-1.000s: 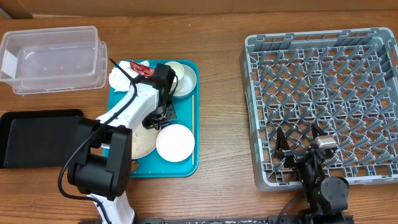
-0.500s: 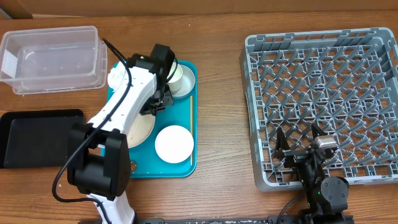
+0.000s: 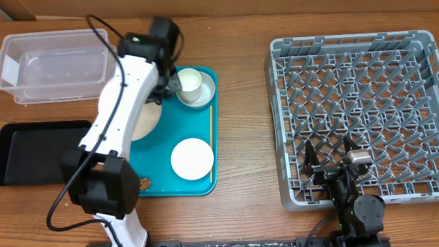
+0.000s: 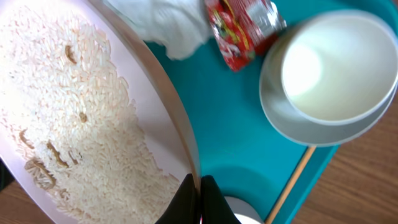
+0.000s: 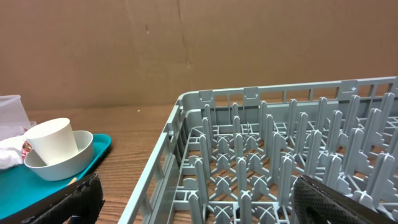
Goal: Sort waste into correct bins and load items into the dishwasher
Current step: 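Lift the pink plate with the left gripper and carry it over the black tray, then tilt the pink plate with the left gripper to dump rice onto the black tray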
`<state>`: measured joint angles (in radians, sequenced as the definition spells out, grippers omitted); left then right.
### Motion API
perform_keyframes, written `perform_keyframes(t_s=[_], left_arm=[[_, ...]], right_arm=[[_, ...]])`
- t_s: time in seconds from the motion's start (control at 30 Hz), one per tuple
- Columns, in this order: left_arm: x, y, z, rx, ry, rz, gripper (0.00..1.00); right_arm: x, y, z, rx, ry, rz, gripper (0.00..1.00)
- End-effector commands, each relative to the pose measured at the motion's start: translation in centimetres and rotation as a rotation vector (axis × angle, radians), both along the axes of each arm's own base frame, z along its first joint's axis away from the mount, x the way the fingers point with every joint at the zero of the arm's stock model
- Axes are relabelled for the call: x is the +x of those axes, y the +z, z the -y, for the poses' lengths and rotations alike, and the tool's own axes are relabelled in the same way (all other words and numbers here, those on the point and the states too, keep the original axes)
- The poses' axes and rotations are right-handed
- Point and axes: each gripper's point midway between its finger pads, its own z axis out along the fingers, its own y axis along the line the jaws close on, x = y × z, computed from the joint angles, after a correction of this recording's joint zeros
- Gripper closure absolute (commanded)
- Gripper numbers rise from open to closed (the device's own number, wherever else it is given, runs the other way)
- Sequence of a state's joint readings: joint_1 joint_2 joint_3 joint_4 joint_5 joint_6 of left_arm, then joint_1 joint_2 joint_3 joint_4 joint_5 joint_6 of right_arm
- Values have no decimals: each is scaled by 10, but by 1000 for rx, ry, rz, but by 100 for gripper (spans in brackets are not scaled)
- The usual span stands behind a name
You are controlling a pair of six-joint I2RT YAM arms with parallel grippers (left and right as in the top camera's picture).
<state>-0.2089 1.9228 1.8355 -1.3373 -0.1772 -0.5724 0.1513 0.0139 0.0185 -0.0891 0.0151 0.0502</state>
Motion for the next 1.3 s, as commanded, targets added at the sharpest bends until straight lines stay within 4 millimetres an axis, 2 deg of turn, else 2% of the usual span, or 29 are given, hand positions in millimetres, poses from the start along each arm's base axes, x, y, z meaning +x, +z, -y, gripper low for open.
perform_keyframes(t_s=[0.0,0.23,0.33,0.5,0.6,0.7,0.93,1.1,1.27], left_arm=[[14,24,-31,26,55,70,96],[14,25,-83,-8,191,71,96],[11,24,-120,-25,287,77,96],[12,25,-159,-71,334,111,96],[16,26,-175,-111,356,147,96],[17,26,-189,-148,374,174,96],[6,15,-217,-210,444,174,96],[-1,8,-224,-302,424,177,96],[-5,12,-224,-498,375,235,96]], right_arm=[[0,-1,1,-4,-8,9,0],[0,-1,1,-4,-8,8,0],[0,-1,1,-4,-8,8,0],[0,-1,1,-4,-8,8,0],[0,-1,1,-4,-8,8,0],[0,-1,1,-4,-8,8,0],[0,-1,1,-4,-8,9,0],[0,-1,1,-4,-8,8,0],[0,-1,1,-4,-8,8,0]])
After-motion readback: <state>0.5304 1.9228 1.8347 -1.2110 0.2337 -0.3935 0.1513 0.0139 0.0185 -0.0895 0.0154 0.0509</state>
